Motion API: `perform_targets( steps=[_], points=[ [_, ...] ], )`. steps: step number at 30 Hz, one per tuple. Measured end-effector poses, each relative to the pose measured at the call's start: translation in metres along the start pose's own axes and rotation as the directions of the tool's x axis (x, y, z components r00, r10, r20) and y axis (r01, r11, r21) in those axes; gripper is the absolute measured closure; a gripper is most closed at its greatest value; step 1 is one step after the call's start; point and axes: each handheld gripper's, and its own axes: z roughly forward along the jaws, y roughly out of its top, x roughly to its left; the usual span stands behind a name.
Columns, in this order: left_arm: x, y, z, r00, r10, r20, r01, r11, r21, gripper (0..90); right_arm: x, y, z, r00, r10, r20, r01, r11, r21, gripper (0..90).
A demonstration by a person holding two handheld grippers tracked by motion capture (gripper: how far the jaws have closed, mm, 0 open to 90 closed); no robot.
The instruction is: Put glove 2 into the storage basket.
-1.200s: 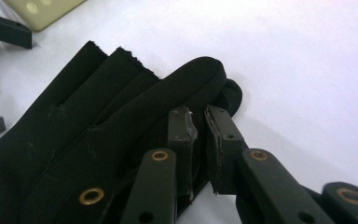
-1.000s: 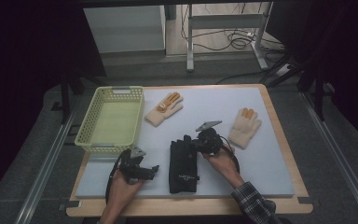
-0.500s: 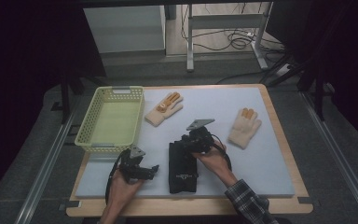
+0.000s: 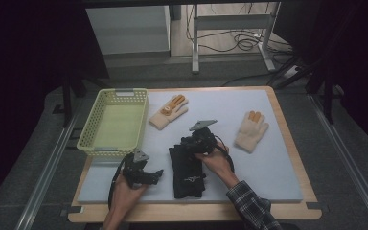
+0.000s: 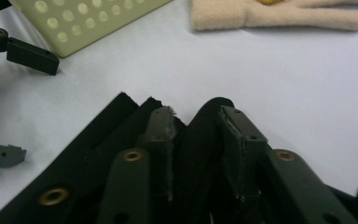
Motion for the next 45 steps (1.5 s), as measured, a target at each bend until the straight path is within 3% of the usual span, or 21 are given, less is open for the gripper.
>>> perform_targets(
  steps=[2, 3, 6, 9, 13, 14, 18, 21, 23, 26, 29, 35, 40, 45],
  points=[
    [0.0, 0.0, 0.0, 1.0, 0.0, 0.0, 0.0, 1.0, 0.0, 5.9, -0.003, -0.001, -0.002, 0.9999, -0.001, -0.011, 0.001, 0.9998, 0.02, 77.8],
    [0.0, 0.0, 0.0, 1.0, 0.0, 0.0, 0.0, 1.0, 0.0, 6.0, -0.002, -0.001, -0.004, 1.0, -0.007, 0.003, 0.007, 0.9997, 0.025, 79.3],
    [0.0, 0.0, 0.0, 1.0, 0.0, 0.0, 0.0, 1.0, -0.001, 5.9, 0.001, -0.001, -0.011, 0.9993, -0.018, 0.033, 0.017, 0.9994, 0.029, 79.8],
    [0.0, 0.0, 0.0, 1.0, 0.0, 0.0, 0.0, 1.0, -0.001, 6.0, -0.001, -0.004, -0.021, 0.9983, 0.015, 0.056, -0.017, 0.9989, 0.045, 79.4],
    [0.0, 0.0, 0.0, 1.0, 0.0, 0.0, 0.0, 1.0, 0.0, 6.0, -0.006, -0.011, -0.028, 0.9972, 0.045, 0.06, -0.048, 0.9976, 0.051, 73.8],
    [0.0, 0.0, 0.0, 1.0, -0.001, 0.0, 0.001, 1.0, -0.003, 6.0, -0.011, -0.017, -0.033, 0.9974, 0.049, 0.053, -0.05, 0.9986, 0.016, 59.6],
    [0.001, -0.002, -0.004, 0.9999, 0.01, 0.007, -0.01, 1.0, -0.002, 6.4, -0.014, -0.027, -0.052, 0.9984, 0.032, 0.047, -0.032, 0.9994, -0.016, 57.0],
    [0.007, -0.008, -0.011, 0.9998, 0.009, -0.015, -0.009, 0.9999, 0.009, 5.9, -0.015, -0.047, -0.07, 0.9992, 0.023, 0.033, -0.022, 0.9996, -0.017, 66.5],
    [0.011, -0.011, -0.015, 0.9994, 0.005, -0.033, -0.005, 0.9999, 0.011, 5.8, -0.013, -0.064, -0.078, 0.9998, 0.017, -0.008, -0.017, 0.9999, 0.004, 76.7],
    [0.017, -0.016, -0.024, 0.9982, -0.005, -0.06, 0.005, 1.0, 0.002, 5.7, -0.002, -0.084, -0.082, 0.9977, -0.001, -0.068, 0.003, 0.9997, 0.025, 83.8],
    [0.022, -0.021, -0.029, 0.9961, -0.019, -0.086, 0.02, 0.9998, 0.001, 5.6, 0.016, -0.099, -0.08, 0.9904, -0.026, -0.135, 0.033, 0.9983, 0.048, 84.8],
    [0.031, -0.027, -0.032, 0.992, -0.027, -0.124, 0.03, 0.9994, 0.016, 4.9, 0.039, -0.098, -0.065, 0.9823, -0.07, -0.174, 0.079, 0.9959, 0.044, 84.6],
    [0.039, -0.031, -0.035, 0.9877, -0.042, -0.151, 0.044, 0.9989, 0.014, 4.1, 0.051, -0.088, -0.052, 0.9798, -0.081, -0.183, 0.091, 0.9948, 0.046, 83.4],
    [0.044, -0.034, -0.034, 0.9905, -0.057, -0.125, 0.057, 0.9984, 0.0, 3.0, 0.062, -0.074, -0.033, 0.9817, -0.089, -0.168, 0.097, 0.9945, 0.038, 83.0]
  ],
)
